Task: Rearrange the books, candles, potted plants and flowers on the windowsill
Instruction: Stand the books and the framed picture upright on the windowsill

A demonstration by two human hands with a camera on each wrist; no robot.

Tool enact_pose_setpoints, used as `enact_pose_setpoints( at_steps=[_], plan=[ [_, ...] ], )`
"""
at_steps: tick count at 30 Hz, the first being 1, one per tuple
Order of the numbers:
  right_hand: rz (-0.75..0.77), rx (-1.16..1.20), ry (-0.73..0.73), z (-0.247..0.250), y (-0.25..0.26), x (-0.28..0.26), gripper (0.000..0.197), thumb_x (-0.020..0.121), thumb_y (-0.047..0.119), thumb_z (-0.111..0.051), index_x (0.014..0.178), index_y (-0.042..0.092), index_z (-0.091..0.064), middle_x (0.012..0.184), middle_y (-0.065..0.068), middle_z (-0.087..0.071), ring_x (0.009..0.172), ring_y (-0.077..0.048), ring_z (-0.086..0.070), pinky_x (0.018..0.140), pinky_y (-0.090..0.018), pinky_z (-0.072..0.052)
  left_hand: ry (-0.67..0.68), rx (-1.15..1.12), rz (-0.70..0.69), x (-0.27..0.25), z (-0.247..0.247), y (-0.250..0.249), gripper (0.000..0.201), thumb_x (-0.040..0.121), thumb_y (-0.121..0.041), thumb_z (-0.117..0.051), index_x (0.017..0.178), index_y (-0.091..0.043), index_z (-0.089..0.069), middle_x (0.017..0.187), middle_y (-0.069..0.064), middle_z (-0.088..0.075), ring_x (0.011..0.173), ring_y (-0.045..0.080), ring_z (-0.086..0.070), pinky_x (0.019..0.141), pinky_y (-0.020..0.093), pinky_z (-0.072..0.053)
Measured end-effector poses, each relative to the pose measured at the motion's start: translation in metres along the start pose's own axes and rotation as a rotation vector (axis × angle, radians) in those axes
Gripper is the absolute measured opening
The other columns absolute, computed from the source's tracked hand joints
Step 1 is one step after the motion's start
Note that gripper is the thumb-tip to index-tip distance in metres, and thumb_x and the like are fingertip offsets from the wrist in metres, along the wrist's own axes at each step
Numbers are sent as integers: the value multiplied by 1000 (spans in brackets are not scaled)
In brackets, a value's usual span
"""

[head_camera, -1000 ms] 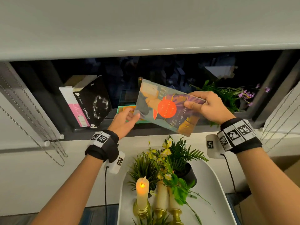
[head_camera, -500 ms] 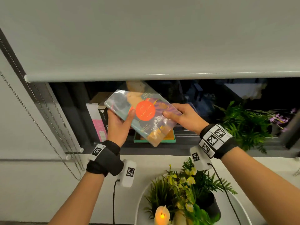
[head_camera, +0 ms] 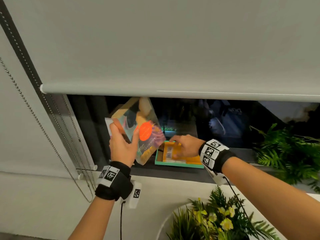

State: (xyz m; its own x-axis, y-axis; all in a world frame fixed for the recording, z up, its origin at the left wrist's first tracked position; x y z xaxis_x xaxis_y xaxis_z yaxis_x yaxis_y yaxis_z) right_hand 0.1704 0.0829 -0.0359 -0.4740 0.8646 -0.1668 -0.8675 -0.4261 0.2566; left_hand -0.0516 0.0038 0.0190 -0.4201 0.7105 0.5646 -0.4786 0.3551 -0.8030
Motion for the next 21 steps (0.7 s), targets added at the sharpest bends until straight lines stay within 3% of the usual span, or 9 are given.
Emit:
enact_pose_setpoints(
  at_steps=[3, 8, 11, 14, 17, 21],
  plan=[
    [-8, -47, 71, -26, -1, 12, 69, 80, 36, -70, 139, 23, -36, 135, -6, -50, 122, -25, -49, 102, -38, -42, 33, 121, 7, -4, -8, 10, 39, 84, -31, -67, 98, -18, -34, 71, 9, -55, 60, 20, -56, 60, 34, -48],
    [68, 80, -85, -26, 25, 30, 77, 76, 40, -72, 140, 26, -32, 134, -5, -45, 121, -25, -48, 101, -39, -43, 97, 285, 41, -4, -24, 32, 42, 88, -32, -63, 113, -7, -40, 77, 10, -62, 67, 25, -60, 61, 35, -48],
    [76, 19, -57, -34, 35, 39, 77, 74, 45, -72, 139, 24, -35, 134, -3, -46, 120, -24, -50, 99, -36, -44, 111, 350, 30, -5, -32, 36, 43, 90, -33, -60, 117, -8, -40, 74, 7, -59, 69, 29, -62, 64, 38, -50],
    [57, -74, -10, -53, 38, 46, 87, 71, 49, -72, 142, 27, -26, 135, -4, -44, 121, -27, -49, 98, -43, -44, 145, 332, 41, -8, -43, 41, 40, 91, -34, -58, 115, -9, -40, 86, 9, -65, 76, 26, -66, 66, 33, -52],
    [9, -66, -54, -59, 37, 52, 99, 71, 50, -73, 146, 31, -12, 136, -4, -42, 120, -28, -49, 98, -45, -43, 149, 279, 55, -8, -49, 44, 39, 90, -36, -58, 112, -9, -40, 95, 9, -65, 83, 24, -66, 70, 31, -53],
    [-34, -184, 40, -69, 26, 52, 89, 69, 47, -75, 141, 27, -27, 141, -2, -34, 125, -30, -42, 101, -50, -40, 188, 305, 56, -3, -57, 46, 39, 90, -37, -58, 111, -12, -37, 103, 9, -64, 91, 25, -67, 75, 38, -58]
  ],
)
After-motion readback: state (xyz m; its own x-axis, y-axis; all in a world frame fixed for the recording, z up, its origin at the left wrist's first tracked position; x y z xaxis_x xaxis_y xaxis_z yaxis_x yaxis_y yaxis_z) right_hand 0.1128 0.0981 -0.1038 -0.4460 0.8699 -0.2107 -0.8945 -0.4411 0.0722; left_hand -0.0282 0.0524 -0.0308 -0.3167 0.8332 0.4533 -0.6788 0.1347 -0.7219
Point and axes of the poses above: each hand's wrist, its own x-axis towards the middle knuckle, its own z-axis out of the back of the hand, y = z × x, the point moved 7 cm from there along x, towards the middle knuckle
